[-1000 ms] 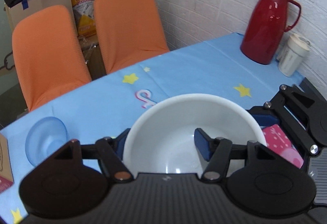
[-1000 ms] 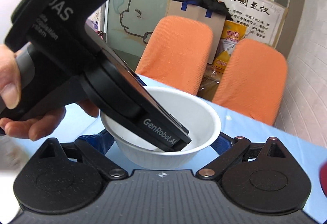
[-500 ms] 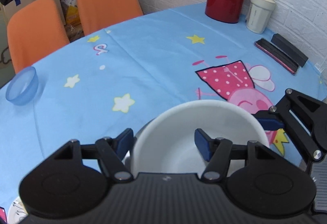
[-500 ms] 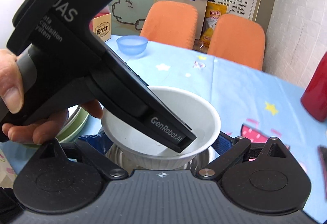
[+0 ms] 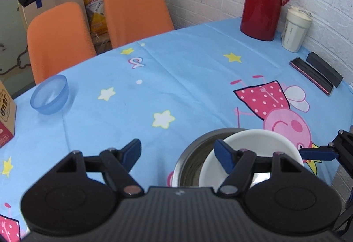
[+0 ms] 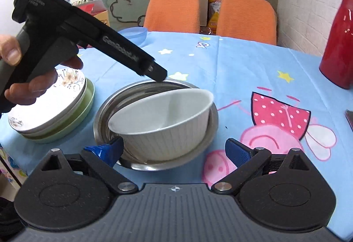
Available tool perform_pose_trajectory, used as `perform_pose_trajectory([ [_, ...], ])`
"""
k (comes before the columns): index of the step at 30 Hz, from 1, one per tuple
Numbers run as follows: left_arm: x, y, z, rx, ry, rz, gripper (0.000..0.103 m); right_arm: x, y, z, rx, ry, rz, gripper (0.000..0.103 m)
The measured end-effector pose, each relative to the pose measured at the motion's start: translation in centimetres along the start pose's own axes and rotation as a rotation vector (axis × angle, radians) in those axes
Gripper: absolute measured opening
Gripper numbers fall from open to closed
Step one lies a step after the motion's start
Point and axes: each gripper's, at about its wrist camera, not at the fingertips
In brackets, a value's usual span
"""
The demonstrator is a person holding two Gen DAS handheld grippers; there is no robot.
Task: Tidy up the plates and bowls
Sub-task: 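Lower the white bowl into the steel bowl and open the left gripper, then reach the left gripper to the clear blue bowl and grasp its rim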
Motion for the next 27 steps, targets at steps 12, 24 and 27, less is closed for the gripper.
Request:
perform_pose_trajectory([
  [12,1.3,-1.0,0.4,0.013,0.006,0.003,0.073,2.0,-3.7,3.3,0.073,0.142,0.055,0.087],
  [24,1.8,-1.7,-1.0,-0.024,-0.028,0.001,0.074,1.0,0.3,3.0,0.035,0.112,0.005,0.087],
  [27,1.9,-2.0,-1.7,-0.016,-0.046,0.009,0.074,1.6,-1.2,3.7,0.042,0.139,0.008,0.087],
])
Point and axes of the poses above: each gripper's, at about its wrist camera, not at the fingertips, and y roughly the way its jaws point, z to its right, x to its underside, and after that the axes turned 10 degrees about -z, right-handed
